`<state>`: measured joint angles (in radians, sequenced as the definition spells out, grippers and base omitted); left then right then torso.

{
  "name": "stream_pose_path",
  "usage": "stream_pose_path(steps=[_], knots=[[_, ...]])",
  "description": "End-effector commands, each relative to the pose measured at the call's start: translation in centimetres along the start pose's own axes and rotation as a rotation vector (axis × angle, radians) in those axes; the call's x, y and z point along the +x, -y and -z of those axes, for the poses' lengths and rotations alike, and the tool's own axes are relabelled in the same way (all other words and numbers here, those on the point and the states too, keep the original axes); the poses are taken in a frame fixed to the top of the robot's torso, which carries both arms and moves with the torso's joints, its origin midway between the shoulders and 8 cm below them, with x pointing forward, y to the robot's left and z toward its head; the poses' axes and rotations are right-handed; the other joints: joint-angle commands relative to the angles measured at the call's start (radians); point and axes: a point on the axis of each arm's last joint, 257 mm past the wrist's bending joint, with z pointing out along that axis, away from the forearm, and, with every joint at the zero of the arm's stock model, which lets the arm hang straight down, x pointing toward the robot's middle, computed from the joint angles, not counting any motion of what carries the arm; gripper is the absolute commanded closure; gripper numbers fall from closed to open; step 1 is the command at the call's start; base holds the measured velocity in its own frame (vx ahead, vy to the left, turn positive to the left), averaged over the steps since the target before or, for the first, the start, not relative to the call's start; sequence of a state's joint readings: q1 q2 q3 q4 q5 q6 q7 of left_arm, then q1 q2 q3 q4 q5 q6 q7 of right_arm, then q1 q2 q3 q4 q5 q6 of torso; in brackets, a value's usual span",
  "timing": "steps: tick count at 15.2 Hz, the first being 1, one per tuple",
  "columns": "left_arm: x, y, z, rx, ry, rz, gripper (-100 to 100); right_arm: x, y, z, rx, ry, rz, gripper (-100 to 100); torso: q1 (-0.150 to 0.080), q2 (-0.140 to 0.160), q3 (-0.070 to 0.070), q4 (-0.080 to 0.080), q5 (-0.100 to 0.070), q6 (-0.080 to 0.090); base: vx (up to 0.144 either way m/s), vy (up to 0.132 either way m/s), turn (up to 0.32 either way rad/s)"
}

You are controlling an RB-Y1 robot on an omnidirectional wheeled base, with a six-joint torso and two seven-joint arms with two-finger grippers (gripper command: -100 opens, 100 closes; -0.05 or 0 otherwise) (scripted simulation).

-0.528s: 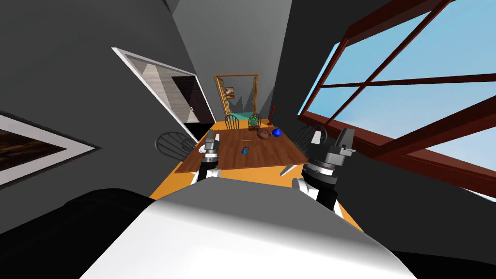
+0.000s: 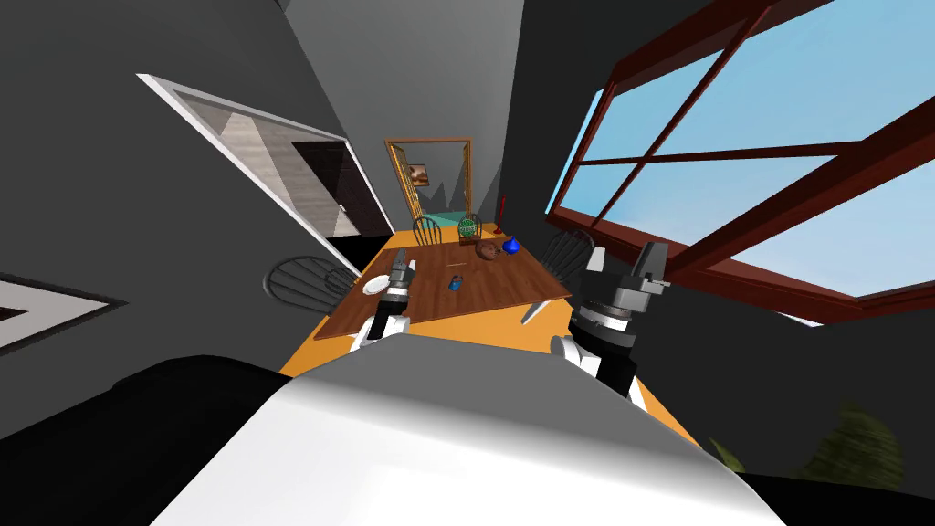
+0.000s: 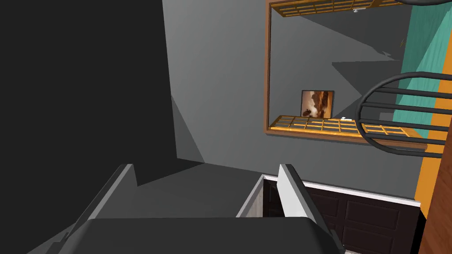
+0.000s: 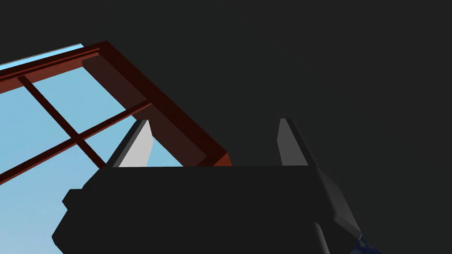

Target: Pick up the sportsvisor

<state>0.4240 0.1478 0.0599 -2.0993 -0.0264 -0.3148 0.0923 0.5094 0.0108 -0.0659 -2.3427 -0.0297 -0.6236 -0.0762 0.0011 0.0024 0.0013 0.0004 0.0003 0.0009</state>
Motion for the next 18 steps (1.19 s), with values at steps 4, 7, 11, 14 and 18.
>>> stream_pose_path(steps=[4, 7, 11, 14, 18], knots=[[-2.0, -3.9, -0.2, -0.109, 0.012, 0.012, -100, 0.0, 0.0, 0.0, 0.000, 0.000, 0.000, 0, 0.000, -0.001, 0.000, 0.000, 0.000, 0.000, -0.026, 0.001, -0.142], [-4.8, -7.9, -0.2, -0.217, 0.045, 0.029, -100, 0.0, 0.0, 0.0, 0.000, 0.000, 0.000, 0, 0.000, -0.001, -0.001, 0.000, 0.000, -0.001, -0.025, 0.001, -0.247], [-8.3, -11.4, -0.1, -0.313, 0.099, 0.055, -100, 0.0, 0.0, 0.0, 0.000, 0.000, 0.000, 0, 0.000, -0.001, 0.000, 0.000, 0.000, 0.000, -0.030, 0.003, -0.238], [-10.6, -14.0, 0.5, -0.386, 0.141, 0.073, -100, 0.0, 0.0, 0.0, 0.000, 0.000, 0.000, 0, 0.000, -0.001, -0.001, 0.000, 0.000, -0.001, -0.021, 0.002, -0.168], [-14.9, -16.7, 0.9, -0.476, 0.229, 0.116, -100, 0.0, 0.0, 0.0, 0.000, 0.000, 0.000, 0, 0.000, -0.001, -0.001, 0.000, 0.000, 0.000, -0.021, 0.002, -0.285]])
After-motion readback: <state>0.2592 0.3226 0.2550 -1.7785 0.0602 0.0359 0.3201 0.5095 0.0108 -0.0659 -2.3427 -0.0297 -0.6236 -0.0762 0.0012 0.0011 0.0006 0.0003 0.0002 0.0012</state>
